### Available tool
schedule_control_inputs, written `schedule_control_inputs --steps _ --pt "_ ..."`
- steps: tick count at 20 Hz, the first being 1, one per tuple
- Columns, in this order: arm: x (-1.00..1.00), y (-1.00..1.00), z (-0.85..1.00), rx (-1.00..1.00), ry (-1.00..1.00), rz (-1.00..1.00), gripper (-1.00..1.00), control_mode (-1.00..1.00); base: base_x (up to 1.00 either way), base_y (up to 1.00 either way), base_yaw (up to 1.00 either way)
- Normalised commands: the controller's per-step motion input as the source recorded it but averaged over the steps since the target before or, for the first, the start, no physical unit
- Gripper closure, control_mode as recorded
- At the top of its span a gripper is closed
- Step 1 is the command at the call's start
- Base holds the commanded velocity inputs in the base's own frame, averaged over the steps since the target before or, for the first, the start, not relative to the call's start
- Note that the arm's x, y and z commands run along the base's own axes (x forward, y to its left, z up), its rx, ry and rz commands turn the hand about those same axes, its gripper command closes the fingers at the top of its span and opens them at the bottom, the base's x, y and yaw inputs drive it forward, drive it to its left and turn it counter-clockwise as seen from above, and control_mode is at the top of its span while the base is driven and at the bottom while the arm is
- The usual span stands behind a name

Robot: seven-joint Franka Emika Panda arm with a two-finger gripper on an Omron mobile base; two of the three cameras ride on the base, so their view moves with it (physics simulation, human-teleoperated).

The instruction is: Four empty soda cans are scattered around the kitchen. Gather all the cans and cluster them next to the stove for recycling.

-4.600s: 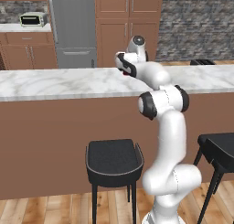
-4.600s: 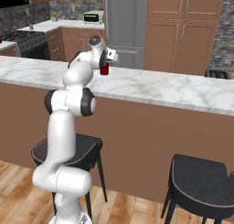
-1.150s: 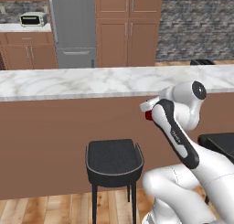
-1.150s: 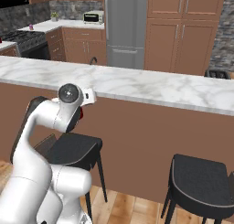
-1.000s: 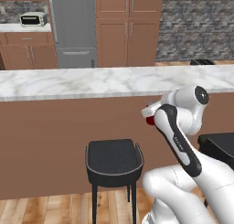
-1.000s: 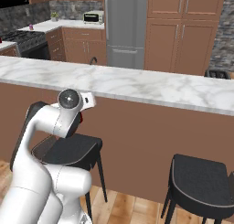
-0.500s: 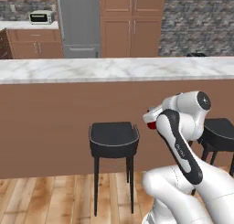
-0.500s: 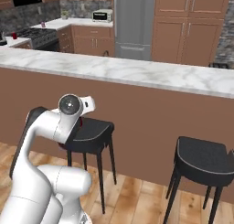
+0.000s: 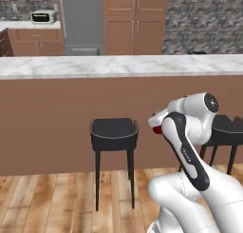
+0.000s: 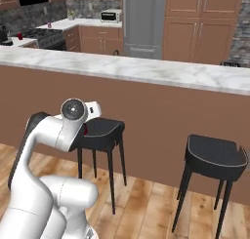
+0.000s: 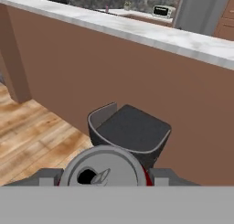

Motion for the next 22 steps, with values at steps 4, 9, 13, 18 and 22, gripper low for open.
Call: schedule_control_inputs --steps 4,9,13,18,22 --pt "0.00 0.00 0.00 0.00 0.00 0.00 1.00 1.00 0.00 -0.79 0.00" --pt "0.00 0.00 0.00 0.00 0.00 0.00 1.00 1.00 0.00 -0.98 0.00" --pt "0.00 0.00 0.00 0.00 0.00 0.00 1.00 1.00 0.00 -1.00 0.00" --pt "0.00 0.00 0.00 0.00 0.00 0.00 1.00 1.00 0.00 -1.00 0.00" --pt "0.00 0.00 0.00 0.00 0.00 0.00 1.00 1.00 0.00 -1.00 0.00"
